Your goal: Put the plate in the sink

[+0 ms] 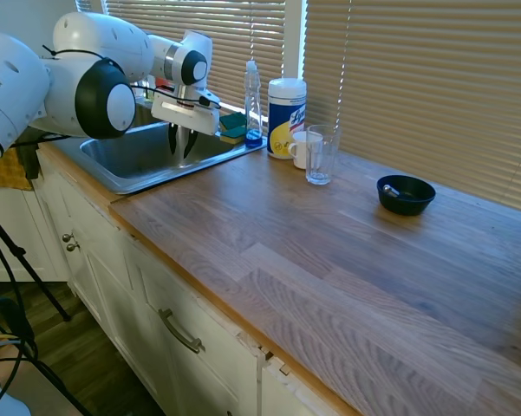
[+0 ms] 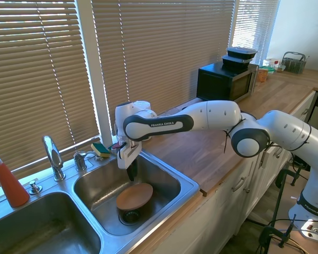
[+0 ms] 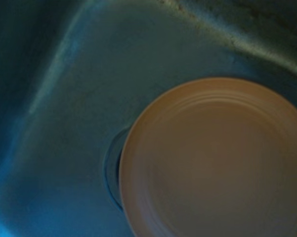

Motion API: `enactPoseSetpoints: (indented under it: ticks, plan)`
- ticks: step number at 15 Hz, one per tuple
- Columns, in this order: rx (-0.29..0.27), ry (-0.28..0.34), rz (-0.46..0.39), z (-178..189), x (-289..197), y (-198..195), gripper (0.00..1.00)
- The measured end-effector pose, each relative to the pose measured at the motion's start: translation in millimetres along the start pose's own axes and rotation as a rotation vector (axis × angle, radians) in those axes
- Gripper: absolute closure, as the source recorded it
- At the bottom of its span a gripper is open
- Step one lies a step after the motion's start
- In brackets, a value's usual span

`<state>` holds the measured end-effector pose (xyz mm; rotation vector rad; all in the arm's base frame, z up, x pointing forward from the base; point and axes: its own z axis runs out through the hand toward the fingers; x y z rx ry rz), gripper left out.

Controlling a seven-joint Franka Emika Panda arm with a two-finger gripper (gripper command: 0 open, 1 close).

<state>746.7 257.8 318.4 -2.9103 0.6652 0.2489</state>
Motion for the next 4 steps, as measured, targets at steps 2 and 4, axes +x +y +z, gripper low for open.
enactPoseSetpoints:
  ticks: [2,4]
  plan:
    - [0.021,0.022,0.005,-30.5,-2.5,1.7,0.0]
    - [0.035,0.037,0.015,-60.6,-9.7,2.4,0.0]
